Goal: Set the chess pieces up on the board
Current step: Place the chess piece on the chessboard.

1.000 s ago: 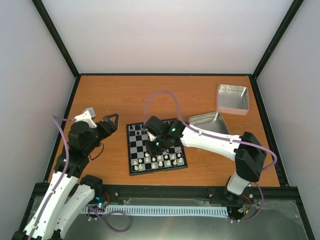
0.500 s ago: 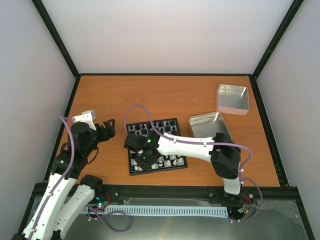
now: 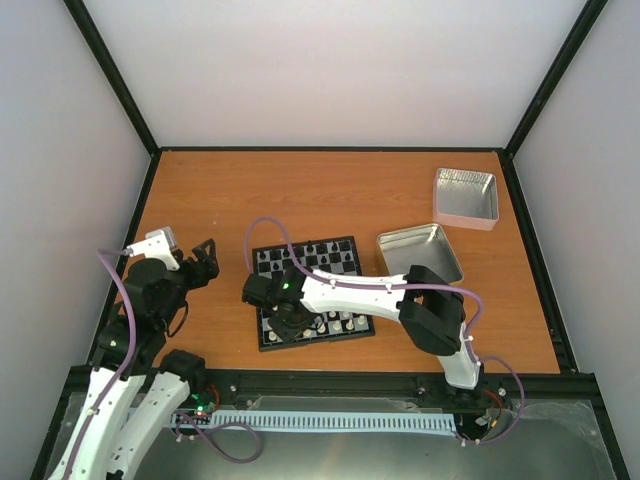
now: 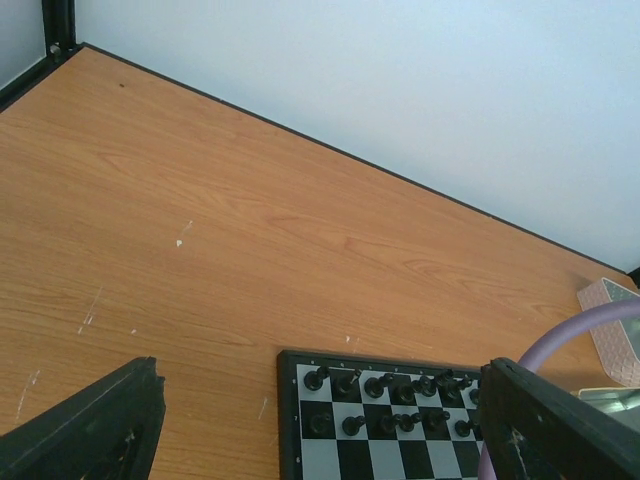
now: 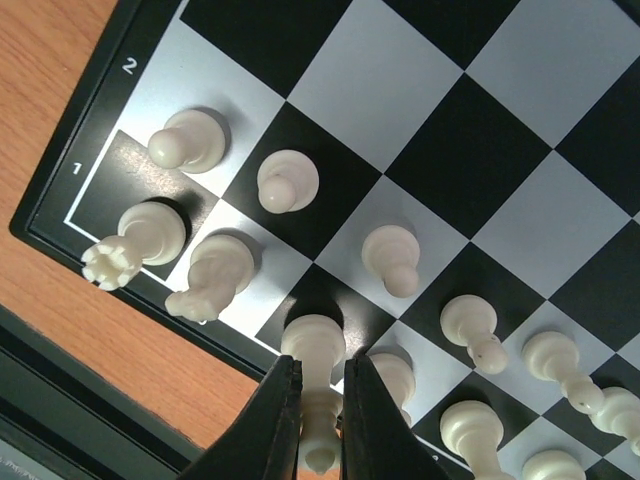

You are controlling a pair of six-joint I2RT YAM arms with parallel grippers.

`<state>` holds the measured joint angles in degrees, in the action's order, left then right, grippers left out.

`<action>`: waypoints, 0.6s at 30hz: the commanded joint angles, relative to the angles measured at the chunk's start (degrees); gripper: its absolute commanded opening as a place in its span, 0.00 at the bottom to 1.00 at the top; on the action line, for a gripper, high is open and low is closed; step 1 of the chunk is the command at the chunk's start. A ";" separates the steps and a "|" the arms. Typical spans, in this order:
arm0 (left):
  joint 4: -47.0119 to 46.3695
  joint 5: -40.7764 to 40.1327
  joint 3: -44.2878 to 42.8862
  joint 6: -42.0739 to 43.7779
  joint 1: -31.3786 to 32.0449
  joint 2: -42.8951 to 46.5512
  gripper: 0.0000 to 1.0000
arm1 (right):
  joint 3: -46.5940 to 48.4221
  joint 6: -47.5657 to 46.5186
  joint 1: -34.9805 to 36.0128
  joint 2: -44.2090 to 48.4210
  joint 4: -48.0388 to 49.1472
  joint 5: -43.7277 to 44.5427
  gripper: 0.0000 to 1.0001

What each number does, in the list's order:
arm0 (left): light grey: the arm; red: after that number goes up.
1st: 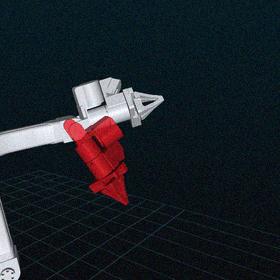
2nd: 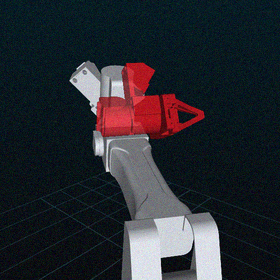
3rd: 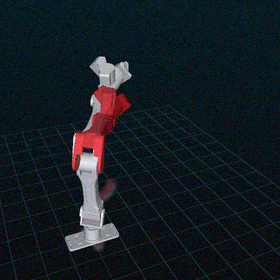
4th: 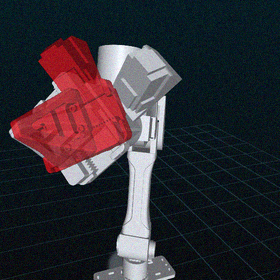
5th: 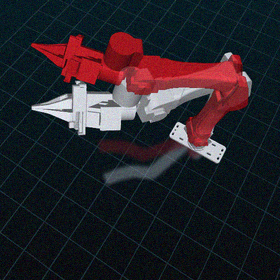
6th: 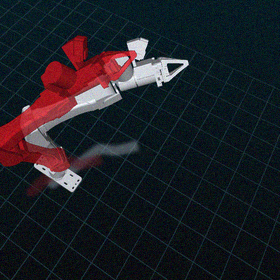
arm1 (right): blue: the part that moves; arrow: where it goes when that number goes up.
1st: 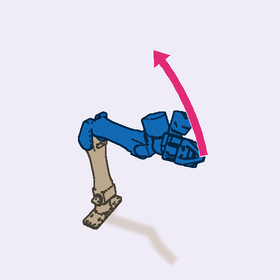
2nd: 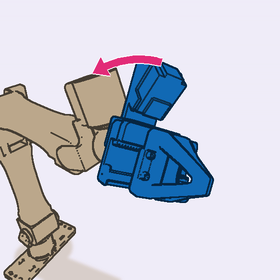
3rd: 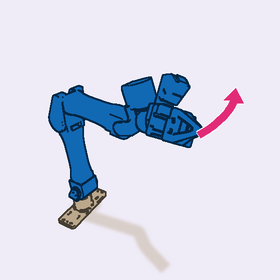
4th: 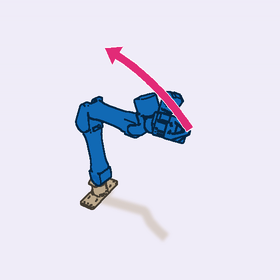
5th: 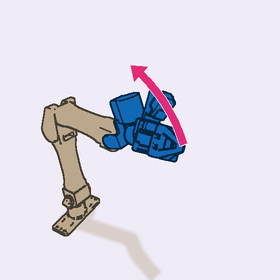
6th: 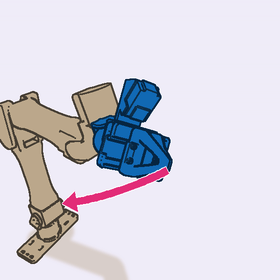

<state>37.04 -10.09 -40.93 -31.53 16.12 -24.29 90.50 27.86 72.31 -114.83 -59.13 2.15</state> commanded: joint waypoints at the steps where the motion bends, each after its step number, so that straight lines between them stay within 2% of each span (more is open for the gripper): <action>1: 0.30 -1.60 -0.39 -0.08 -0.26 0.35 0.87 | 0.93 -0.43 0.28 -1.23 -0.28 1.18 0.04; 5: 0.37 -1.43 -0.42 -0.11 -0.30 -0.08 0.87 | 0.66 -0.61 0.21 -1.58 0.13 1.18 0.09; 11: 0.35 -1.51 -0.42 -0.11 -0.29 0.25 0.89 | 0.88 0.26 0.14 0.23 1.21 0.76 0.29; 18: 0.19 -0.72 -0.73 0.19 -0.30 0.39 0.92 | 0.78 1.87 -0.77 6.35 2.92 3.14 0.36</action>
<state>37.12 -10.94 -40.93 -31.62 16.12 -24.36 90.54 28.29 72.05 -113.95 -57.63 2.98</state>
